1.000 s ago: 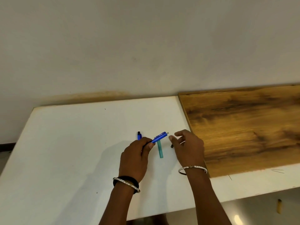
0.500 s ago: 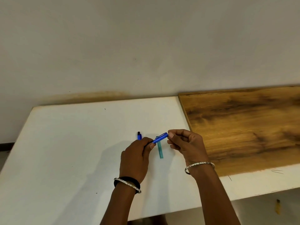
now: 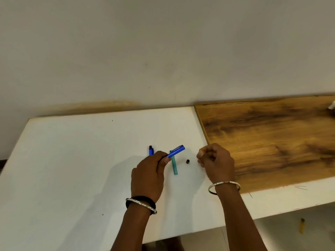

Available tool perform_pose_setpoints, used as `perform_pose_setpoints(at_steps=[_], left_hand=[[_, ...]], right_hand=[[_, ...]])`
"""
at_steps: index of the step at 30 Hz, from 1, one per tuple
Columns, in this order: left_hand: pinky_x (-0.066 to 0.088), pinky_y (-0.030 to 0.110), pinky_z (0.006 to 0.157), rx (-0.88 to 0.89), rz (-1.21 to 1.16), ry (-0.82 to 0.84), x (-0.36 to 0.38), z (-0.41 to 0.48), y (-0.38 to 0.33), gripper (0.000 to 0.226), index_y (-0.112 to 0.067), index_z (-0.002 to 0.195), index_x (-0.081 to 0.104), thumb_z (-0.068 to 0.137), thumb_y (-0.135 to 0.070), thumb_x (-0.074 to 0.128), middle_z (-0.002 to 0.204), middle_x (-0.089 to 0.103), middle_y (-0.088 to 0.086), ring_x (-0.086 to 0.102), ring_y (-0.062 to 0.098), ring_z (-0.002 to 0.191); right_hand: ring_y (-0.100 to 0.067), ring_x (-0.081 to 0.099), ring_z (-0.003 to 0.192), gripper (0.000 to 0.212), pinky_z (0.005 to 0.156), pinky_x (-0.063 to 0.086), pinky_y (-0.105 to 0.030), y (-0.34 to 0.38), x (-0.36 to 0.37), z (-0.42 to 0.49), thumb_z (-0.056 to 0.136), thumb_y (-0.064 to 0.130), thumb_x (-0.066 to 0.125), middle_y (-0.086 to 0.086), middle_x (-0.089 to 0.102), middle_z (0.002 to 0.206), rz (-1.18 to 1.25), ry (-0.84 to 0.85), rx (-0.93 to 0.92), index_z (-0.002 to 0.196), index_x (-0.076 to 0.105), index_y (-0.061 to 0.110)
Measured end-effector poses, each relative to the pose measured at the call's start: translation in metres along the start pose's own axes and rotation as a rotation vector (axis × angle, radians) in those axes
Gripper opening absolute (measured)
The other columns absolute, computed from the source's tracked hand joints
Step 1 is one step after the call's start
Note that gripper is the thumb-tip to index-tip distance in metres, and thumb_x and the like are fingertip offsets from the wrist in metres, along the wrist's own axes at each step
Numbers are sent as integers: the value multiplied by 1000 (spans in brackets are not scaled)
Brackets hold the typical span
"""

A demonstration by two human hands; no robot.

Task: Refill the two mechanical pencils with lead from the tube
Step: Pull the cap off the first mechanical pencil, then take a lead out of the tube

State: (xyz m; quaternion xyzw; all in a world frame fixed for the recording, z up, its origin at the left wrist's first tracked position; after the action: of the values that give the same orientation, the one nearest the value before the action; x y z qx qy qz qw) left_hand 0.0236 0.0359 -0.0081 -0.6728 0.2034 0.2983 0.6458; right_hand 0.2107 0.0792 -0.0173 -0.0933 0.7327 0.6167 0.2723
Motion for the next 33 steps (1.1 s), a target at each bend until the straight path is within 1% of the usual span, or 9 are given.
perform_pose_setpoints(at_steps=[3,7,10,15,18,21,25,29,33], left_hand=[[51,30,70,5,0,3,1,2,0,31,-25,109,65,96,-39,40,78,62,-8,59,11,73],[49,27,70,-10,-10,-7,0,5,4,31,-25,109,65,96,-39,41,80,64,-8,60,11,75],[49,26,70,-20,-13,-20,-2,6,6,31,-24,110,65,96,-39,41,81,65,-6,61,11,76],[52,37,73,-37,-22,-39,-3,6,9,28,-26,106,64,97,-39,41,78,64,-7,61,12,74],[52,44,71,-44,-61,-59,-3,5,11,23,-27,101,63,97,-38,42,72,63,-4,61,18,70],[52,46,64,-58,-126,-76,-3,5,11,19,-25,98,59,98,-34,43,69,63,4,59,26,64],[50,43,58,-94,-194,-87,-2,7,10,18,-20,100,55,98,-33,42,68,60,9,57,32,61],[46,36,53,-127,-214,-62,-1,9,13,21,-16,103,52,99,-33,40,63,53,3,50,21,55],[41,27,50,-143,-203,-37,0,9,15,25,-16,103,50,97,-39,42,59,49,-3,45,14,51]], right_hand=[[-2,54,64,7,63,41,-9,-1,11,-3,81,9,75,6,66,77,-314,62,-111,80,72,15],[-15,62,82,4,75,51,-24,0,19,-2,81,14,76,-2,73,87,-410,94,-92,85,75,14],[-20,64,89,6,80,54,-29,1,18,-1,81,13,77,-3,73,90,-401,101,-66,86,77,15],[-10,62,77,13,74,47,-18,4,13,-1,77,11,79,-3,75,91,-320,90,-47,91,78,13],[-5,60,68,7,68,50,-16,11,8,-2,81,11,76,-1,73,86,-247,-20,-89,87,76,14],[1,59,65,1,60,43,-7,26,9,-7,85,17,73,5,71,79,-151,-165,-196,86,74,17],[-6,62,68,10,67,52,-16,35,34,-20,85,27,72,5,72,83,-241,-1,-260,88,73,17],[-14,67,92,27,81,48,-20,29,57,-29,89,37,65,0,71,103,-533,114,-177,108,68,18],[-16,66,94,28,79,48,-21,26,66,-34,90,38,63,-1,69,105,-594,150,-65,109,65,18]])
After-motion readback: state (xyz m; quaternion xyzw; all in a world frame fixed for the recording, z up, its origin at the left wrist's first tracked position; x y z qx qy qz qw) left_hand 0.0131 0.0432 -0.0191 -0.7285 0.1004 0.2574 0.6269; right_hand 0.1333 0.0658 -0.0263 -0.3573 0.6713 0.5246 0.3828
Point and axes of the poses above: each hand's wrist, its own z-axis towards the middle knuckle, its own x-axis out of the palm, y = z × x, the point moved 2 cm from there along z, towards the middle knuckle
